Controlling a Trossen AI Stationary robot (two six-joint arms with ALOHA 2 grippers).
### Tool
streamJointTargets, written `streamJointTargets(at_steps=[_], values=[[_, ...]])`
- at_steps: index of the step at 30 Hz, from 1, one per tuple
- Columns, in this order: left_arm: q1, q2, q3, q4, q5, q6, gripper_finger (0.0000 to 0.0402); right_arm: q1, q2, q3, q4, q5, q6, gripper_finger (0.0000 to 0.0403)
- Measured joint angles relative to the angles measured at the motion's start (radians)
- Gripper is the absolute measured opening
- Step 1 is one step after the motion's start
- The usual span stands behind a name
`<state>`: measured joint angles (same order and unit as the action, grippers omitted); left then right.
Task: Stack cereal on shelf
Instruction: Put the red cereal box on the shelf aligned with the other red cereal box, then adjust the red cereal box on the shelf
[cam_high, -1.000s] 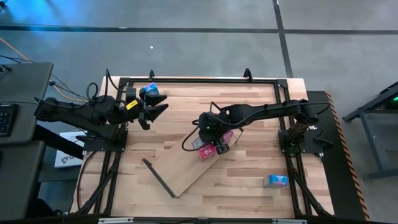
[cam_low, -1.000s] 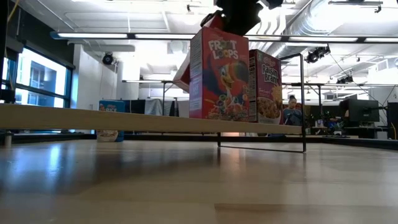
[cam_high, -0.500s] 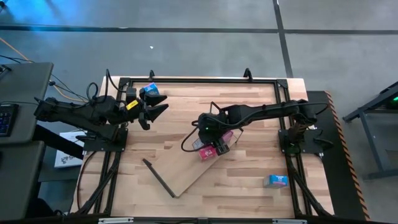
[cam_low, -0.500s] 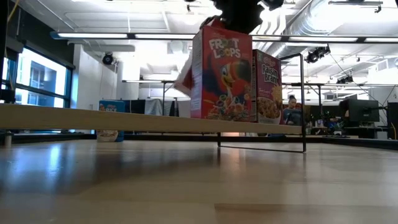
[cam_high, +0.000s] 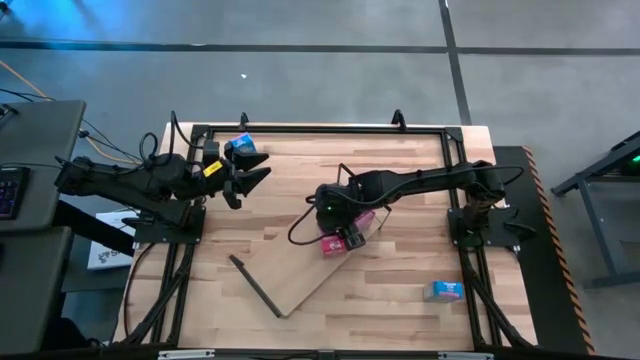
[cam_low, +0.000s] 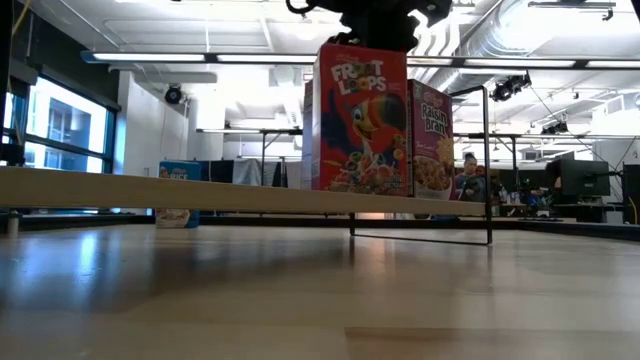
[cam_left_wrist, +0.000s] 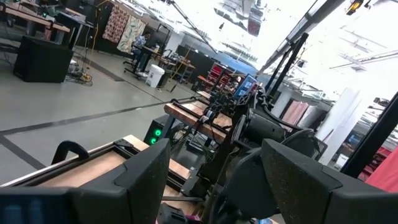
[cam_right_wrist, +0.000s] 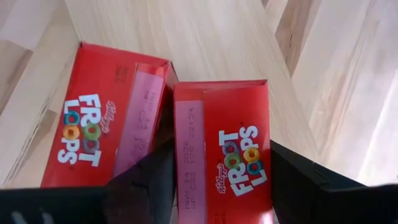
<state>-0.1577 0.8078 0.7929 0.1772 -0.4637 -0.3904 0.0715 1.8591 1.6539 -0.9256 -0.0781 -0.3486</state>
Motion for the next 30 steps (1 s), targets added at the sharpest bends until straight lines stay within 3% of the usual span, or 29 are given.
streamJointTargets(at_steps=[7,16,26,30], values=[[0.000,0.000,0.000,0.000,0.000,0.000,0.0246,-0.001,-0.001,0.000,0.013,0.010,0.018,0.0202],[0.000,0.000,0.000,0.000,0.001,0.000,0.0246,-0.009,-0.001,0.006,0.004,0.014,0.026,0.0243],[0.000,0.000,0.000,-0.001,0.001,0.026,0.0246,-0.041,-0.003,0.171,-0.100,0.024,0.005,0.0252],[0.000,0.000,0.000,-0.002,0.001,0.027,0.0246,-0.061,-0.003,0.262,-0.175,-0.037,0.011,0.0252]])
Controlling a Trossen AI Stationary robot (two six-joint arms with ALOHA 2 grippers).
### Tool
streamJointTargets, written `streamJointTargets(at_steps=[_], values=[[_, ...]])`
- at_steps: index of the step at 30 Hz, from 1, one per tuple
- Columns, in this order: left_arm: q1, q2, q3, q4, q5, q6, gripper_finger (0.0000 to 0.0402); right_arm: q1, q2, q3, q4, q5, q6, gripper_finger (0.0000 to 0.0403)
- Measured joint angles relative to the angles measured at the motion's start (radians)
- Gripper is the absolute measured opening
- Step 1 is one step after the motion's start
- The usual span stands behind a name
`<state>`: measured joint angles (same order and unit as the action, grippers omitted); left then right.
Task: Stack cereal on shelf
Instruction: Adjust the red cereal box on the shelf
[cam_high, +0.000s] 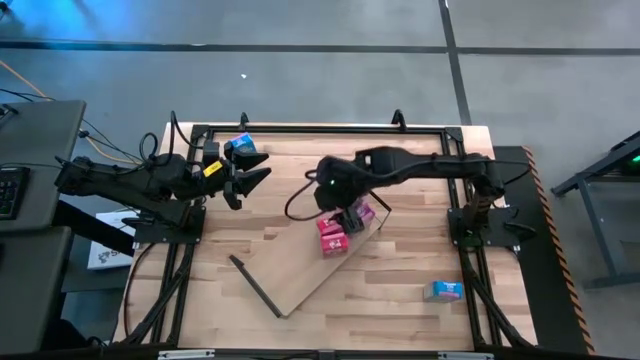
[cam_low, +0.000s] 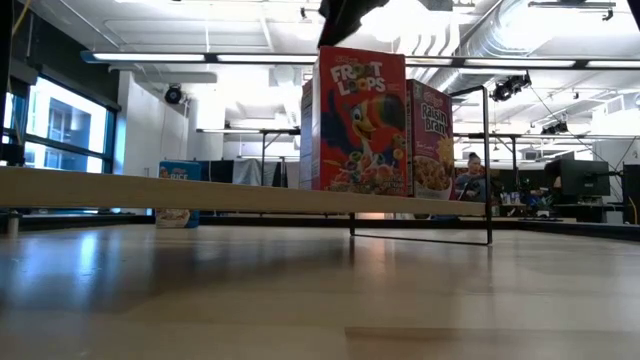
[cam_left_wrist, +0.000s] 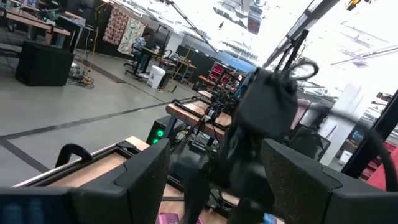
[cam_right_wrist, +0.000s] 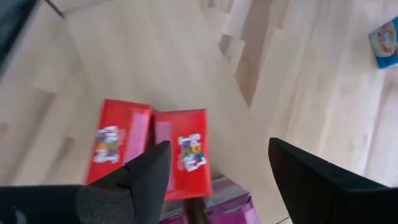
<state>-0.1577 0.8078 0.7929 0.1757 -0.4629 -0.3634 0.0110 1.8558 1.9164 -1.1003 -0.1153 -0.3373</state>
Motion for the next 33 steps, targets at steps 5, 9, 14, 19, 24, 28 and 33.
streamJointTargets(at_steps=[5,9,14,19,24,28,33], values=[[0.000,0.000,0.000,-0.018,0.028,0.000,0.0246,0.000,-0.011,0.051,-0.109,-0.086,0.070,0.0235],[0.000,0.000,0.000,-0.050,0.053,0.000,0.0246,0.038,-0.068,-0.014,-0.140,-0.116,0.125,0.0168],[0.000,0.000,0.000,-0.053,0.061,0.001,0.0246,0.104,-0.206,-0.189,-0.091,-0.132,0.288,0.0034],[0.000,0.000,0.000,-0.053,0.063,0.005,0.0246,0.214,-0.418,-0.463,0.098,-0.093,0.623,0.0023],[0.000,0.000,0.000,-0.053,0.107,0.061,0.0246,0.378,-0.627,-0.736,0.340,0.065,1.075,0.0005],[0.000,0.000,0.000,-0.053,0.126,0.090,0.0246,0.509,-0.723,-0.912,0.562,0.186,1.410,0.0005],[0.000,0.000,0.000,-0.052,0.138,0.127,0.0246,0.635,-0.714,-1.049,0.749,0.340,1.682,0.0001]])
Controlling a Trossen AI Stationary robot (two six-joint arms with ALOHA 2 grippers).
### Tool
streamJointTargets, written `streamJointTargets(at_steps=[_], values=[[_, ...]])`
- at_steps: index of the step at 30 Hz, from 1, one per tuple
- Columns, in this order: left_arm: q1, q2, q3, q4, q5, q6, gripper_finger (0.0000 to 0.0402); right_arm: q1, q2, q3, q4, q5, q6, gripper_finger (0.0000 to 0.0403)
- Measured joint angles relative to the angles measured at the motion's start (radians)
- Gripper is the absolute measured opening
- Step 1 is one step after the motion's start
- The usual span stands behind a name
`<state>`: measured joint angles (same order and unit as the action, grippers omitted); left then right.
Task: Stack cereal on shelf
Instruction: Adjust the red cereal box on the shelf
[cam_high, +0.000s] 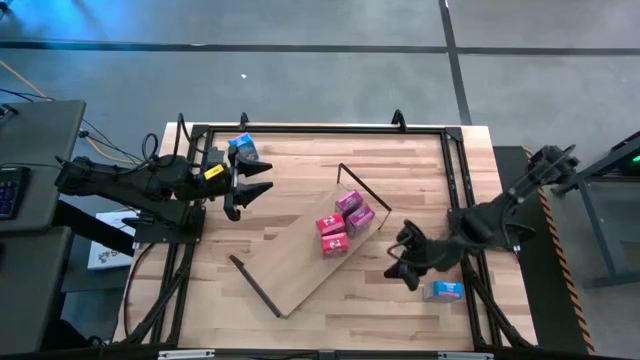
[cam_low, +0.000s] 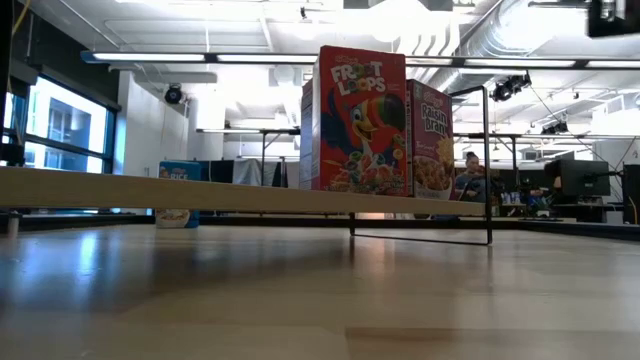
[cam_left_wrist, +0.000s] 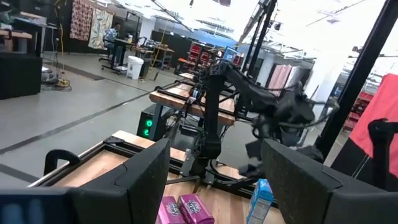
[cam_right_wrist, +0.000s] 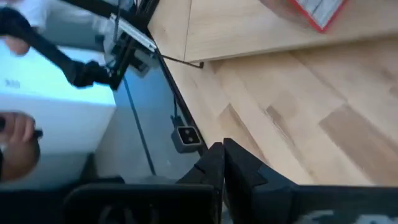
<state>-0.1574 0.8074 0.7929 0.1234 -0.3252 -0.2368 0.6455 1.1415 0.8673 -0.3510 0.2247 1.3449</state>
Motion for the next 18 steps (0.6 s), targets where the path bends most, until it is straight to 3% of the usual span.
streamJointTargets(at_steps=[9,14,18], values=[[0.000,0.000,0.000,0.002,-0.006,0.004,0.0246,0.033,0.187,-0.052,0.213,0.246,0.201,0.0000],[0.000,0.000,0.000,0.001,-0.040,0.005,0.0246,-0.023,0.314,-0.052,0.379,0.238,0.203,0.0000],[0.000,0.000,0.000,0.001,-0.055,0.006,0.0246,-0.072,0.372,-0.052,0.460,0.292,0.203,0.0000]])
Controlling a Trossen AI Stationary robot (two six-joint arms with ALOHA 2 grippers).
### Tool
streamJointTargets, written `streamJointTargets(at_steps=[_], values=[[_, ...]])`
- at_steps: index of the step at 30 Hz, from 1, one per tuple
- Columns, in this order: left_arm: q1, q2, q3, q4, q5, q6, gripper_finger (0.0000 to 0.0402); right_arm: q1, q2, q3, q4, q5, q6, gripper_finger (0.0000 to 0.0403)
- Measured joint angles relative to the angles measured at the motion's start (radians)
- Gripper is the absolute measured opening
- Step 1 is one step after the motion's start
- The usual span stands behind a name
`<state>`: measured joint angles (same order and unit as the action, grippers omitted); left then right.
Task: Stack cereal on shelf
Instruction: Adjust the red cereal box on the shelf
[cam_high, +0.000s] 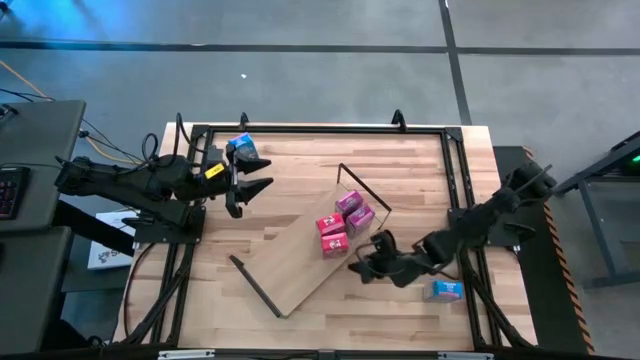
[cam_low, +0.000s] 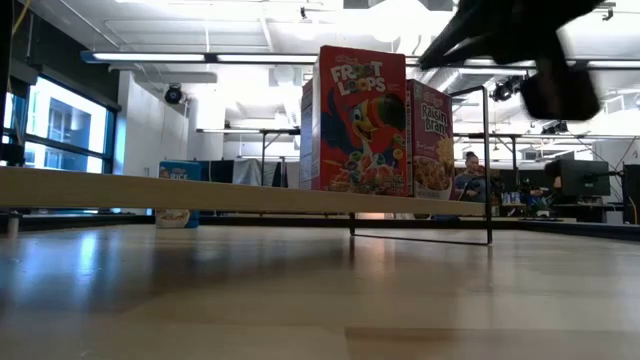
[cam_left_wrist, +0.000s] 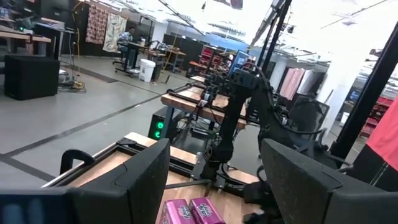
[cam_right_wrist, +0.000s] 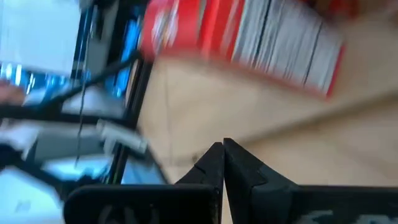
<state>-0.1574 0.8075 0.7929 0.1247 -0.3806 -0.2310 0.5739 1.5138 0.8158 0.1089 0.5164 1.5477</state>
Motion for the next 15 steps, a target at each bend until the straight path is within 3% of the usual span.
streamJointTargets(at_steps=[4,15], values=[[0.000,0.000,0.000,0.000,-0.002,0.000,0.0246,-0.036,0.023,0.000,0.000,0.078,0.047,0.0000],[0.000,0.000,0.000,0.000,-0.020,0.000,0.0246,-0.058,0.031,0.000,-0.037,0.085,0.079,0.0000]])
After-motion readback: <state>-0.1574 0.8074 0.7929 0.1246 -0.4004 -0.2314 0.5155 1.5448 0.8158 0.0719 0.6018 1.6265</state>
